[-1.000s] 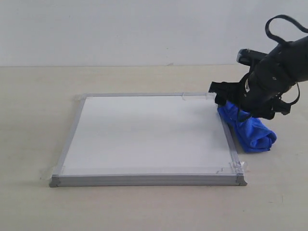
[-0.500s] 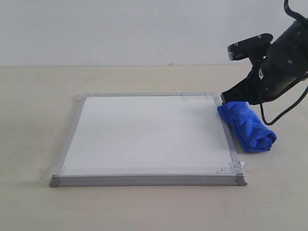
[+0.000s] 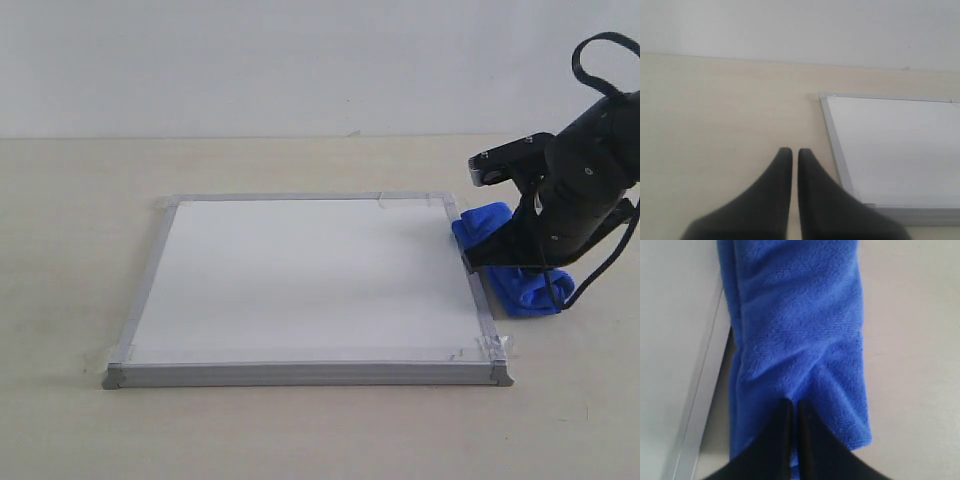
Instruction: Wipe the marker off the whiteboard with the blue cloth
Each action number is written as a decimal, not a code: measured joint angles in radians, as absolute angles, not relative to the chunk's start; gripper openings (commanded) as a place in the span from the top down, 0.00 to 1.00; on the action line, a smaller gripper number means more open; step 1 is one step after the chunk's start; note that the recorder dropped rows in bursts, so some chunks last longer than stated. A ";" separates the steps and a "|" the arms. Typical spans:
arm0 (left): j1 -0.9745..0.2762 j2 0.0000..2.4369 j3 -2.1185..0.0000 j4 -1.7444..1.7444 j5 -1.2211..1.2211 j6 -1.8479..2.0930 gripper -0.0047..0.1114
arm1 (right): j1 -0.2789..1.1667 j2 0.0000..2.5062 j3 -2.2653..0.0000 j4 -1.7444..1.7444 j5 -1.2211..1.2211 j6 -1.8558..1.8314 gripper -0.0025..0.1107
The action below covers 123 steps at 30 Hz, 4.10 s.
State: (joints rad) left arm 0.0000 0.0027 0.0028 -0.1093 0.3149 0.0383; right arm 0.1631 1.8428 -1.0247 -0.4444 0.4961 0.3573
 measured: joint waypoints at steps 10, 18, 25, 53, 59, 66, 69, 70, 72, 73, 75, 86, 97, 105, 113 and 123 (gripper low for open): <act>0.000 0.003 0.003 -0.109 0.315 0.038 0.92 | 0.163 1.843 -1.025 -0.177 0.564 0.075 0.98; 0.000 0.003 0.003 -0.109 0.315 0.038 0.92 | 0.163 1.767 -1.023 0.023 0.564 -0.091 0.98; 0.000 0.003 0.003 -0.109 0.315 0.038 0.92 | 0.163 1.570 -1.020 0.080 0.624 -0.086 0.98; 0.000 0.003 0.003 -0.109 0.315 0.038 0.92 | 0.163 0.958 -0.643 0.436 0.687 -0.093 0.98; 0.000 0.003 0.003 -0.109 0.315 0.038 0.92 | 0.163 0.956 -0.643 0.436 0.681 -0.107 0.98; 0.000 0.003 0.003 -0.109 0.315 0.038 0.92 | 0.171 0.908 -0.643 0.434 0.643 -0.138 0.98; 0.000 0.003 0.003 -0.109 0.315 0.038 0.92 | 0.249 0.802 -0.626 0.434 0.548 -0.144 0.98; 0.000 0.003 0.003 -0.109 0.315 0.038 0.92 | 0.278 0.769 -0.609 0.434 0.506 -0.150 0.98; 0.000 0.003 0.003 -0.109 0.315 0.038 0.92 | 0.364 0.673 -0.520 0.434 0.347 -0.161 0.98; 0.000 0.003 0.003 -0.109 0.315 0.038 0.92 | 0.393 0.639 -0.480 0.434 0.291 -0.168 0.98; 0.000 0.003 0.003 -0.109 0.315 0.038 0.92 | 0.434 0.580 -0.406 0.434 0.199 -0.173 0.98; 0.000 0.003 0.003 -0.109 0.315 0.038 0.92 | 0.458 0.131 -0.039 0.436 -0.076 -0.175 0.98; 0.000 0.003 0.003 -0.109 0.315 0.038 0.92 | 0.262 0.006 -0.004 0.439 0.051 -0.282 0.98; 0.000 0.003 0.003 -0.109 0.315 0.038 0.92 | 0.108 0.006 -0.004 0.441 0.246 -0.398 0.98; 0.000 0.003 0.003 -0.109 0.315 0.038 0.92 | 0.106 0.006 0.000 0.367 0.346 -0.353 0.98; 0.000 0.003 0.003 -0.109 0.315 0.038 0.92 | 0.106 0.005 0.000 0.044 0.353 0.020 0.98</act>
